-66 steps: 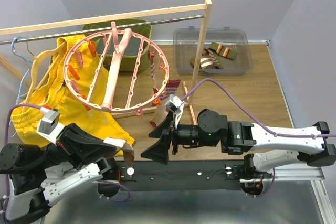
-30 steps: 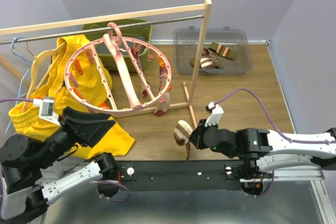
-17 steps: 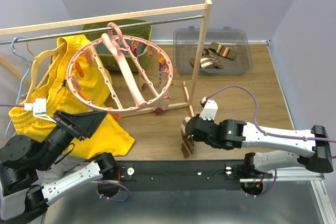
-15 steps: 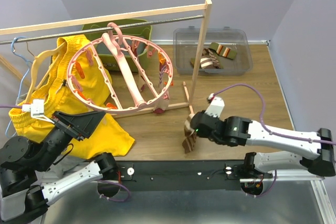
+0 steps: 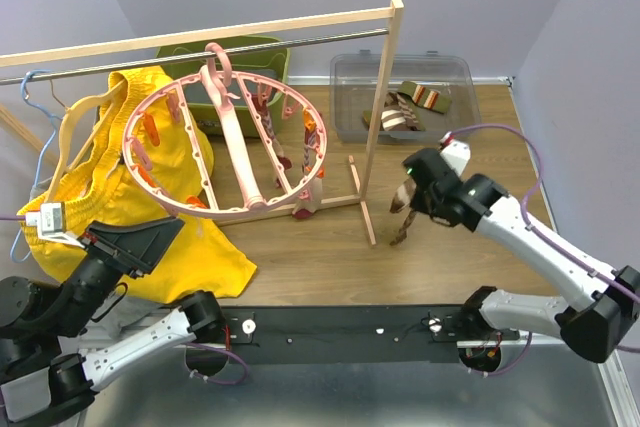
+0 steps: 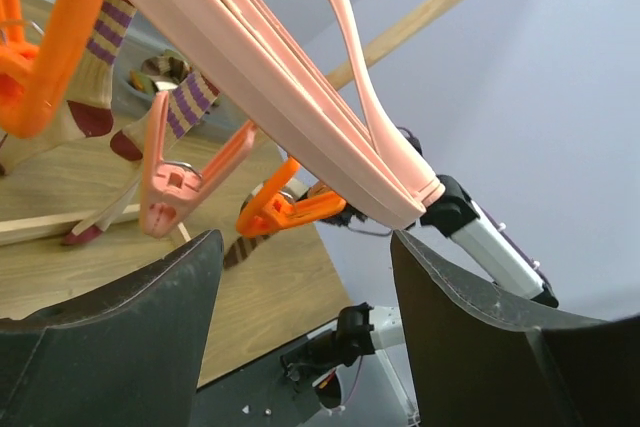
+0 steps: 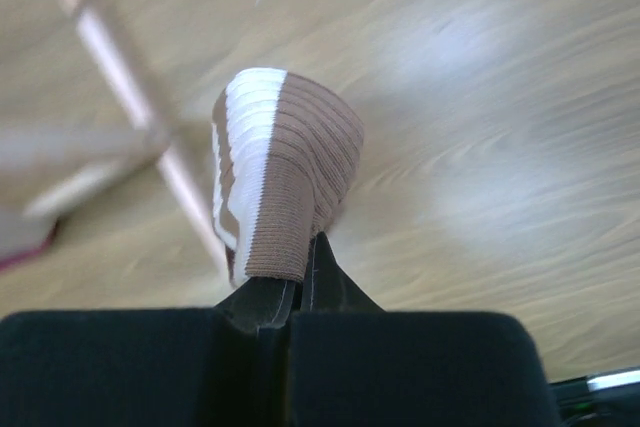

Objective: Remove the socks clipped to the hanger

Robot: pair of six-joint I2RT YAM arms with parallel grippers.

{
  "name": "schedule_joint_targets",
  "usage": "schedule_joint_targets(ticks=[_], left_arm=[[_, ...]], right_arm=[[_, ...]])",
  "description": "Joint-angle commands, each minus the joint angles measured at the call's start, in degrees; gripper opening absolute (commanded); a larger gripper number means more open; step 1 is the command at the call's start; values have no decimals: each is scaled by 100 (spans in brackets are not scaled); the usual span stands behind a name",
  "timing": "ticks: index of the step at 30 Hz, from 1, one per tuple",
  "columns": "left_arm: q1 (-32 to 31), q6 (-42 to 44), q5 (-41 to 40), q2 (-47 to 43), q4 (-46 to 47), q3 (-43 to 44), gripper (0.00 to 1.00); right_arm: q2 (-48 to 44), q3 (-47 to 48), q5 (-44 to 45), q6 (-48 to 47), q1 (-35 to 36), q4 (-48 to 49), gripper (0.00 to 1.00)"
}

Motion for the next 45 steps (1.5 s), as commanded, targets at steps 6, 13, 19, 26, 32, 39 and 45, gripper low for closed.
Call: schedule_joint_targets(ticks=[6,13,19,26,32,39,45], left_arm=[[-175,202,470,-513,670,-178,74],[-245,238,970,-821,987,-178,72],[-254,694,1927,-426,1058,-100,72],[-254,1345,2852,172,1039,-46,71],[-254,1442,2800,-161,1505,-292,71],[-263,1442,2633,-320,1559,-398,68],[-272,1389,2633,-469,1725,-521,49]], right_arm=[[1407,2559,-1268,-2380,-2335,556,1],[3077,4833,-1987,-2786,-3249,503,1],[4802,7014,-2463,-3225,-3505,-242,41],[4419,5800,-2754,-3103,-3497,-26,94],[2644,3399,-3533,-2944,-3348,617,99],[974,1210,-3528,-2287,-1346,1344,99],[7,-557,-3282,-1390,343,3608,99]])
